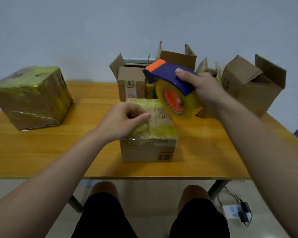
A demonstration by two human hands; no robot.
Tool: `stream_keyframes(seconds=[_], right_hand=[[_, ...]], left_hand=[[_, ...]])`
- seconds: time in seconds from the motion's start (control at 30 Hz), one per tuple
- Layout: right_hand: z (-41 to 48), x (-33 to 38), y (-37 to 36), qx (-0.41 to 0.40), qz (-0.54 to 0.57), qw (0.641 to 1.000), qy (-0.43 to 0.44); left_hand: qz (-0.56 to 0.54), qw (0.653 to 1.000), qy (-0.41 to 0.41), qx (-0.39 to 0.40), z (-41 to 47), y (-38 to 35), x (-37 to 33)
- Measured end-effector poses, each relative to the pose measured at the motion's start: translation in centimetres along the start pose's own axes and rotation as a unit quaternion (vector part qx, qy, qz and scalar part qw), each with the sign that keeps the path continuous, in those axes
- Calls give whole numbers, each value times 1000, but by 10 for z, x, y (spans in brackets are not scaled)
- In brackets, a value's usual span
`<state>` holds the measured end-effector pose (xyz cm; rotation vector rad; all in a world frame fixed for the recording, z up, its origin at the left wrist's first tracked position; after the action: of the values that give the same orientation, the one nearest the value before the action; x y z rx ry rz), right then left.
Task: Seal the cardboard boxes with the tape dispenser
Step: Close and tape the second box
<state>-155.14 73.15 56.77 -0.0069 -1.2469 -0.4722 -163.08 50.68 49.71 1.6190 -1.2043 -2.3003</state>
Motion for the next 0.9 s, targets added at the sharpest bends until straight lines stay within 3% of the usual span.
stream_keyframes(seconds=[0.1,0.27,0.53,0.73,0.8,0.9], right_hand=[[1,-21,-39,-32,83,995,39],[4,-33,-70,-71,126,986,87],[3,-40,-72,-72,129,983,108],[-4,-40,-73,-64,154,979,119],[-4,-40,-72,-62,167,977,114],[-6,-45,-70,-68,194,972,113]], left_hand=[[-29,997,-59,50,-6,-1,18],[-10,991,-79,105,-7,0,33],[177,966,-167,82,-21,-4,33],[282,948,-145,1,-25,-12,2],[291,946,-140,-28,-21,-21,-14],[219,968,-118,-27,-19,-27,-17]])
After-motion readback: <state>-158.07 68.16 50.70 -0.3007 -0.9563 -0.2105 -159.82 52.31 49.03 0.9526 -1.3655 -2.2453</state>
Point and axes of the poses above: each hand's wrist, its own z-axis towards the middle knuckle, its own y-axis out of the back of the hand, x = y × z, the point moved 4 cm from there along z, towards the middle knuckle, and after that the axes turned 11 degrees about y, right-handed, at the moved point
